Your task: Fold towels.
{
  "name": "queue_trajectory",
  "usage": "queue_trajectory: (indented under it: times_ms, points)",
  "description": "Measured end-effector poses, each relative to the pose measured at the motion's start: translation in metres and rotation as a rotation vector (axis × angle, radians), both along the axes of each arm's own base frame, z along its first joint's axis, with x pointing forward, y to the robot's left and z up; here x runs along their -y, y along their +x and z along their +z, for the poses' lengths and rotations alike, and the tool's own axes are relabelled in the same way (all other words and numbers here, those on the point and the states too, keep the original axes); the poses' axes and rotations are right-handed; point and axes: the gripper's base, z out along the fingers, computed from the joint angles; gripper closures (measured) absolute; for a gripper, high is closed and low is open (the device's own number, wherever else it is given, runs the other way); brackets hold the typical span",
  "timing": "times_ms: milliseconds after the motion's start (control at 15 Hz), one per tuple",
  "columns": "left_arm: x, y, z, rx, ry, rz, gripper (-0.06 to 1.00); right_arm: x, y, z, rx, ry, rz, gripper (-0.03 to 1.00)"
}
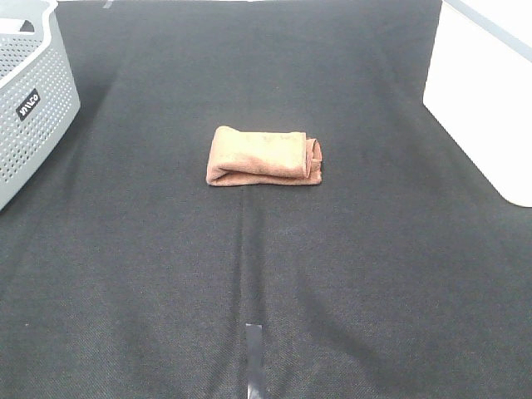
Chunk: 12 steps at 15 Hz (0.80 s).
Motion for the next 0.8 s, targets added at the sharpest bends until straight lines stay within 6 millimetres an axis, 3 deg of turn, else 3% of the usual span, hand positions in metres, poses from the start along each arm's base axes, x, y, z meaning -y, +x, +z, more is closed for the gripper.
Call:
queue_trajectory:
  times_ms: [533,800]
  points:
    - [0.0004,0.0012,-0.0001,0.013,0.003,0.0,0.12,0.0001,0.0,0.0,0.0,-0.001,0.0,0.07]
    - [0.0011,0.0017,-0.0001,0.013,0.002,0.091,0.12,0.0001,0.0,0.0,-0.001,0.004,-0.004,0.07]
